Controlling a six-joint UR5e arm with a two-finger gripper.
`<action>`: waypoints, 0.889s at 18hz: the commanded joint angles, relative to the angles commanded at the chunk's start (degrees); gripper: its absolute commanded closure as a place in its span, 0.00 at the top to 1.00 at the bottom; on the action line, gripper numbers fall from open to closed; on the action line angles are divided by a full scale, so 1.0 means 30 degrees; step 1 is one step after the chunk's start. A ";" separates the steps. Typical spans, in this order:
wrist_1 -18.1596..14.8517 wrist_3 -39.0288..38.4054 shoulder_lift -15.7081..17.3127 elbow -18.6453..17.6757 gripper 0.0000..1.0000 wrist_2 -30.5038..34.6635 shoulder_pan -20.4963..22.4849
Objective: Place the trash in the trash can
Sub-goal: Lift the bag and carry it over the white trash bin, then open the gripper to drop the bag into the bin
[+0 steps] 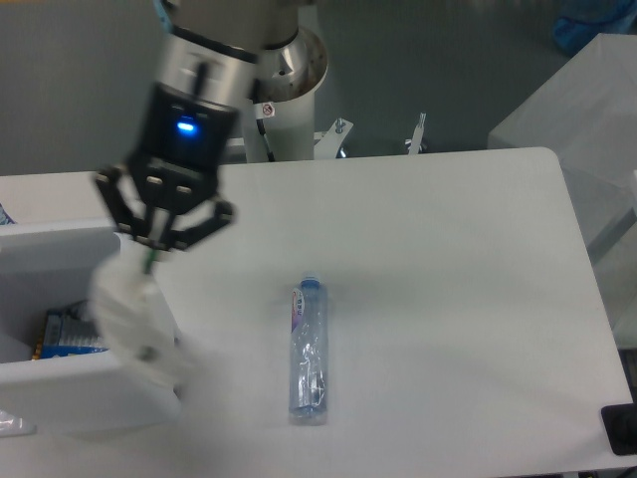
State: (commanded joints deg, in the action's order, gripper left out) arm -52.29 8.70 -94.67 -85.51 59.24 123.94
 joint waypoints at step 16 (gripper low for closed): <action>0.0906 0.0498 0.0530 -0.2024 0.81 0.0088 -0.0853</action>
State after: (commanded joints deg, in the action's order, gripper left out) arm -49.58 10.19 -93.08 -91.59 59.50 121.38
